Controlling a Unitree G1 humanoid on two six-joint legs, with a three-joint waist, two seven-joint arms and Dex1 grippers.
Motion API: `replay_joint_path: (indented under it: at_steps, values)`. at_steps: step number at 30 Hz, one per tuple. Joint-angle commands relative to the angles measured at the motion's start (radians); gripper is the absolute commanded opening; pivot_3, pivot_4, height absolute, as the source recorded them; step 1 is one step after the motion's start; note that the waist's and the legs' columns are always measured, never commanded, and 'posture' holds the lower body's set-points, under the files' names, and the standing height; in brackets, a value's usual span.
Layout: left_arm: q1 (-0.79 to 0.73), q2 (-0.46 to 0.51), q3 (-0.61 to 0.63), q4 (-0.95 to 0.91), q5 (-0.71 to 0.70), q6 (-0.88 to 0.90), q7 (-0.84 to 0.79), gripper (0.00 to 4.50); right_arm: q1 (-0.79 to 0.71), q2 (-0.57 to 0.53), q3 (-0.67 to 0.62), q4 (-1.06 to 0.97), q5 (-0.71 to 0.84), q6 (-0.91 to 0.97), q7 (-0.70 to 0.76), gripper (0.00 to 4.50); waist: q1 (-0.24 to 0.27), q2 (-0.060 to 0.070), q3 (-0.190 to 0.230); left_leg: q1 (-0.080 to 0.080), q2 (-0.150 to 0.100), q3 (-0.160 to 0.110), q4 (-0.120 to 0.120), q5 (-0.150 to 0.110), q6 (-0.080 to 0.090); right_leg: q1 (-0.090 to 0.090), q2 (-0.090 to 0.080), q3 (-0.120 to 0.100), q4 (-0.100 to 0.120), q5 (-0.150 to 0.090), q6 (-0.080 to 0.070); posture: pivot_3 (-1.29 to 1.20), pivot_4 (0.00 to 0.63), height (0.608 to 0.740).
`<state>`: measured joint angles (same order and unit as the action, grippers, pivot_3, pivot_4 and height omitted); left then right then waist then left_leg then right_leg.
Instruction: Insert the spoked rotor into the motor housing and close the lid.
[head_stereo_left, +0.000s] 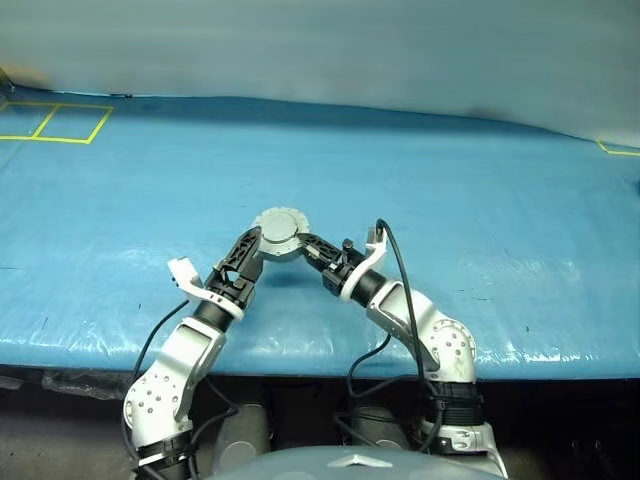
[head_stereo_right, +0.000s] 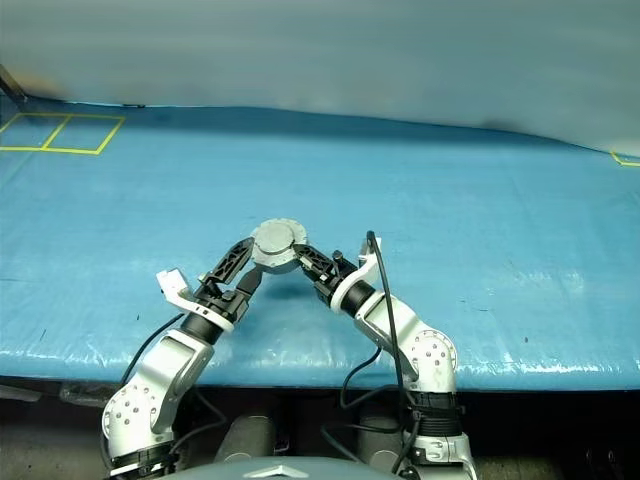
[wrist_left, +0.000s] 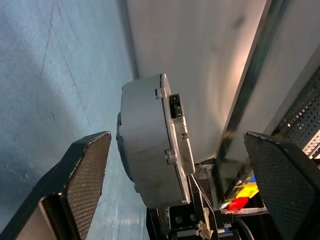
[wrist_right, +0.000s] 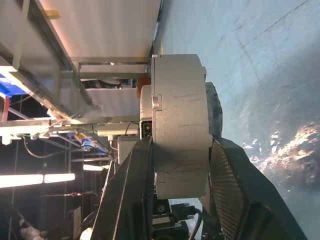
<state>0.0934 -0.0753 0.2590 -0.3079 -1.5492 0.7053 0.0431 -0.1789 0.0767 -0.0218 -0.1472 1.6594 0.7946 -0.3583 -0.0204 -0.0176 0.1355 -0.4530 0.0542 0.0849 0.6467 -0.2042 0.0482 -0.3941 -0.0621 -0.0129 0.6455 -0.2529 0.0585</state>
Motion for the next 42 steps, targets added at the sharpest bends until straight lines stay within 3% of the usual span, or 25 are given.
replay_joint_path:
  at_steps: [1, 10, 13, 18, 23, 24, 28, 33, 36, 42]
  values:
    - [0.013, -0.081, -0.048, 0.002, -0.040, -0.035, -0.005, 4.50, -0.013, 0.059, 0.039, -0.090, 0.069, -0.008, 0.008, 1.23, 0.000, 0.000, 0.000, 0.000, 0.000, 0.000, 0.000, 0.000, 0.000, 0.000, 0.000, 0.000, 0.000, 0.000, 0.000, 0.00, 0.150, 0.740]
    - [-0.005, -0.073, -0.078, 0.015, -0.091, -0.108, -0.038, 4.50, 0.002, 0.033, 0.077, -0.102, 0.102, -0.012, -0.005, 1.23, 0.000, 0.000, 0.000, 0.000, 0.000, 0.000, 0.000, 0.000, 0.000, 0.000, 0.000, 0.000, 0.000, 0.000, 0.000, 0.00, 0.150, 0.740]
    - [-0.013, -0.075, -0.085, 0.016, -0.122, -0.132, -0.024, 3.91, 0.007, 0.025, 0.078, -0.103, 0.100, -0.011, -0.003, 1.23, 0.000, 0.000, 0.000, 0.000, 0.000, 0.000, 0.000, 0.000, 0.000, 0.000, 0.000, 0.000, 0.000, 0.000, 0.000, 0.00, 0.150, 0.740]
    - [-0.019, -0.057, -0.105, 0.007, -0.157, -0.147, 0.001, 2.30, 0.009, -0.001, 0.087, -0.124, 0.027, -0.011, 0.030, 1.23, 0.000, 0.000, 0.000, -0.001, 0.000, 0.000, 0.000, 0.000, 0.000, 0.000, 0.000, 0.000, 0.000, 0.000, 0.000, 0.00, 0.150, 0.740]
    - [-0.010, -0.045, -0.115, 0.004, -0.163, -0.159, 0.042, 2.32, 0.028, -0.021, 0.088, -0.159, -0.055, -0.018, 0.085, 1.23, 0.002, 0.000, 0.000, -0.001, 0.000, 0.000, 0.001, 0.000, 0.001, 0.000, 0.000, 0.000, 0.000, 0.000, 0.000, 0.00, 0.150, 0.740]
    - [-0.012, -0.041, -0.116, 0.004, -0.158, -0.161, 0.044, 2.32, 0.037, -0.028, 0.080, -0.165, -0.063, -0.022, 0.091, 1.75, 0.002, 0.000, 0.000, -0.001, 0.000, 0.000, 0.001, 0.000, 0.001, 0.000, 0.000, 0.000, 0.000, 0.000, 0.000, 0.00, 0.150, 0.740]
    - [-0.051, -0.014, -0.104, 0.027, -0.130, -0.175, 0.061, 2.32, 0.076, -0.093, 0.053, -0.207, -0.135, -0.031, 0.135, 2.79, 0.006, 0.000, 0.000, -0.001, -0.001, 0.000, 0.001, 0.000, 0.001, 0.000, 0.000, 0.000, -0.001, 0.000, 0.000, 0.00, 0.150, 0.740]
    - [-0.155, 0.045, -0.060, 0.116, -0.081, -0.174, 0.070, 2.32, 0.124, -0.279, 0.101, -0.288, -0.438, -0.057, 0.259, 4.47, 0.011, 0.000, 0.000, -0.001, -0.002, 0.000, 0.002, 0.000, 0.002, -0.001, 0.000, 0.000, -0.001, 0.000, 0.000, 0.00, 0.150, 0.740]
    - [-0.273, 0.100, -0.030, 0.229, -0.026, -0.162, 0.063, 2.32, 0.167, -0.337, 0.128, -0.296, -0.641, -0.146, 0.333, 4.50, 0.012, 0.000, 0.000, -0.001, -0.003, 0.000, 0.002, 0.001, 0.002, 0.001, 0.001, 0.000, -0.001, 0.000, 0.000, 0.00, 0.150, 0.740]
    - [-0.511, 0.190, 0.030, 0.506, 0.095, -0.144, 0.000, 2.32, 0.205, -0.442, 0.312, -0.307, -1.068, -0.307, 0.447, 4.50, 0.011, -0.001, 0.000, -0.001, -0.008, 0.001, 0.002, 0.001, 0.002, 0.000, 0.001, 0.001, -0.001, 0.002, 0.002, 0.00, 0.150, 0.740]
